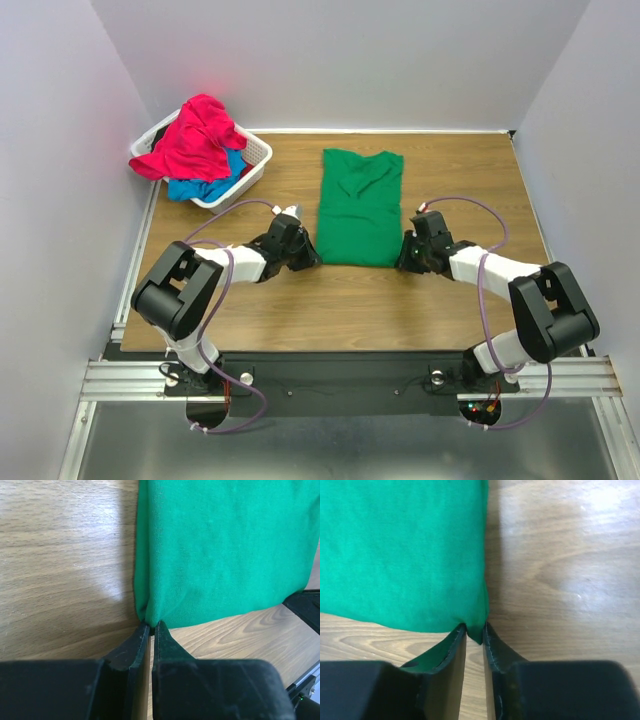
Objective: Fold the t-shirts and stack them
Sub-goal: Fold the tshirt
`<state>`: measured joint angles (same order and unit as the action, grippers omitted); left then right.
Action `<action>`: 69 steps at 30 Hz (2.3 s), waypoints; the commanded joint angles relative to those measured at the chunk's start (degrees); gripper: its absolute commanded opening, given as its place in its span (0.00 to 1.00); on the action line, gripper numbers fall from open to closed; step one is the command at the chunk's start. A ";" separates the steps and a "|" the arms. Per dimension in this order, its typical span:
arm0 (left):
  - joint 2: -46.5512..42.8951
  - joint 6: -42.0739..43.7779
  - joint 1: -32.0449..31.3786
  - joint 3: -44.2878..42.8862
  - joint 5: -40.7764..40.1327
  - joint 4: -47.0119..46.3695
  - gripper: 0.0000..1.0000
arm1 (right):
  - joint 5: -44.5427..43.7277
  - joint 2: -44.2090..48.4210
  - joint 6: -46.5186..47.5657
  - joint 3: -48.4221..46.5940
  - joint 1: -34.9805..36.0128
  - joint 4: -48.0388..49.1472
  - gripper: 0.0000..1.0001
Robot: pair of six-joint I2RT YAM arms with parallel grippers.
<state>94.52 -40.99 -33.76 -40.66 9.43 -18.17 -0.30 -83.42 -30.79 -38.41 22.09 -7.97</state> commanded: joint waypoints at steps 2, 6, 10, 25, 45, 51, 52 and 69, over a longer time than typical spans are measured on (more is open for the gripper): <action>-0.92 0.21 -0.43 1.90 1.11 -0.37 0.00 | 4.51 0.18 3.97 1.23 -0.38 4.54 0.07; -3.28 -1.02 -1.39 3.74 1.12 0.24 0.00 | 3.81 4.82 1.79 2.46 -0.29 -0.63 0.00; -9.08 -4.35 -5.25 6.21 -1.60 2.79 0.00 | 4.59 15.69 -2.25 5.89 -0.38 -7.58 0.00; -27.29 -8.85 -16.43 -2.21 -14.79 17.82 0.00 | -4.44 33.59 -4.19 -4.73 -0.29 -27.54 0.00; -10.86 3.63 -2.20 -25.33 -12.07 20.37 0.00 | -15.44 3.63 -3.32 -35.22 -2.83 -22.28 0.00; -4.88 6.36 0.18 -30.69 -11.19 20.81 0.00 | -10.61 -2.79 -1.30 -40.59 -6.00 -19.73 0.00; -4.18 6.28 1.05 -31.92 -10.93 20.90 0.00 | -9.73 -3.93 -0.69 -41.21 -6.44 -19.46 0.00; 14.71 9.35 9.32 -42.65 -1.88 16.51 0.00 | -1.02 -28.72 4.25 -57.99 -11.36 -16.12 0.00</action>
<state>106.91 -34.13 -25.78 -79.13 4.95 1.50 -1.54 -108.77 -27.68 -91.96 12.95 -27.35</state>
